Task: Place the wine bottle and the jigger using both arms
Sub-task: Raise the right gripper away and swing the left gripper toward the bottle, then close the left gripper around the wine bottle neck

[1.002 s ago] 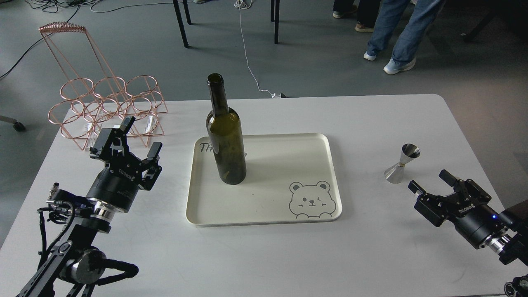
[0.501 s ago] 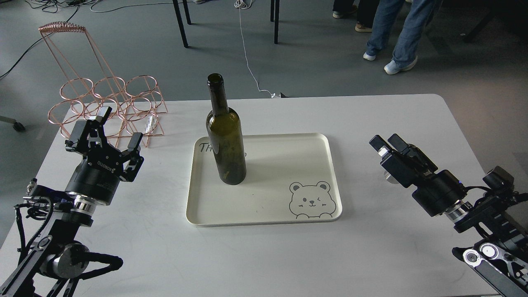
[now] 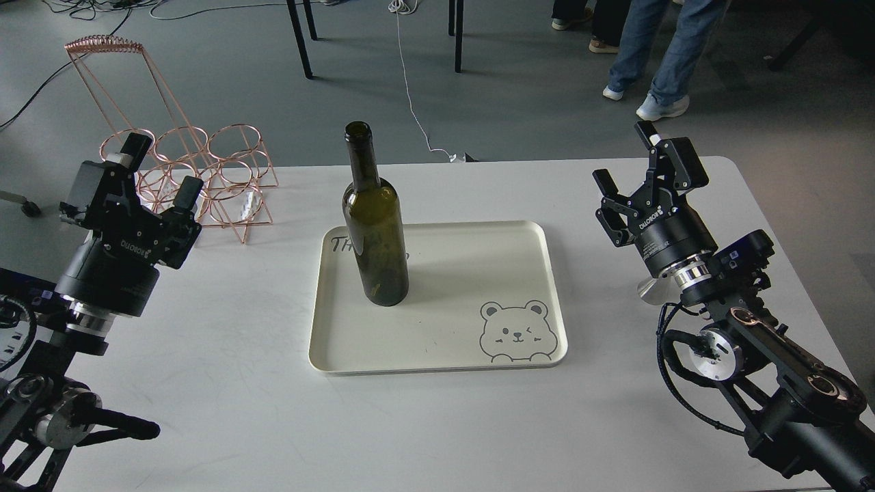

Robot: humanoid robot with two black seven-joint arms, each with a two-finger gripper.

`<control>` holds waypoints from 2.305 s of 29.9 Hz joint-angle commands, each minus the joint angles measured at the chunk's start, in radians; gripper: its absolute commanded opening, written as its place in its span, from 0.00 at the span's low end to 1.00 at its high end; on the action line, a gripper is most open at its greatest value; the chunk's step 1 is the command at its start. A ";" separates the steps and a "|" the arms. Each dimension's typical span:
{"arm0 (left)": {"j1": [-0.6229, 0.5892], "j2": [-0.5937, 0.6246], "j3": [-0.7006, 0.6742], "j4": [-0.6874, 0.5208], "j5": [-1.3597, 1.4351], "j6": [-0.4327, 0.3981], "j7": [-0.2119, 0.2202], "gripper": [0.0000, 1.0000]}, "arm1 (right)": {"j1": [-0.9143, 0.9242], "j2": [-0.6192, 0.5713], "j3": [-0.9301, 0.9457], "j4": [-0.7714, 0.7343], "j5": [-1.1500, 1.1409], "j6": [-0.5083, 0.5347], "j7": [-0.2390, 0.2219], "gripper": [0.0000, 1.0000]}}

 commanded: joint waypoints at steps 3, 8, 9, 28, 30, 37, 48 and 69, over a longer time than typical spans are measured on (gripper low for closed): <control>-0.002 0.114 0.009 -0.083 0.349 -0.002 0.000 0.98 | -0.005 0.019 -0.003 -0.020 0.000 0.048 -0.010 0.99; -0.089 0.204 0.016 -0.106 0.840 -0.001 0.000 0.98 | -0.013 0.017 -0.005 -0.020 0.000 0.048 -0.009 0.99; -0.112 0.206 0.021 -0.106 0.900 -0.001 0.000 0.98 | -0.016 0.017 -0.005 -0.020 0.000 0.048 -0.009 0.99; -0.451 0.146 0.262 0.012 1.111 0.009 0.000 0.98 | -0.048 0.010 0.007 -0.016 -0.001 0.046 -0.007 0.99; -0.460 0.135 0.263 0.018 1.111 0.009 0.000 0.98 | -0.048 0.008 0.007 -0.016 -0.001 0.046 -0.006 0.99; -0.508 0.105 0.314 0.023 1.111 0.009 0.000 0.98 | -0.048 0.008 0.007 -0.014 -0.001 0.046 -0.006 0.99; -0.584 0.045 0.368 0.089 1.111 0.009 0.000 0.98 | -0.048 0.008 0.017 -0.016 -0.001 0.042 -0.006 0.99; -0.600 0.006 0.383 0.111 1.111 0.015 0.000 0.68 | -0.048 0.011 0.015 -0.016 -0.001 0.042 -0.006 0.99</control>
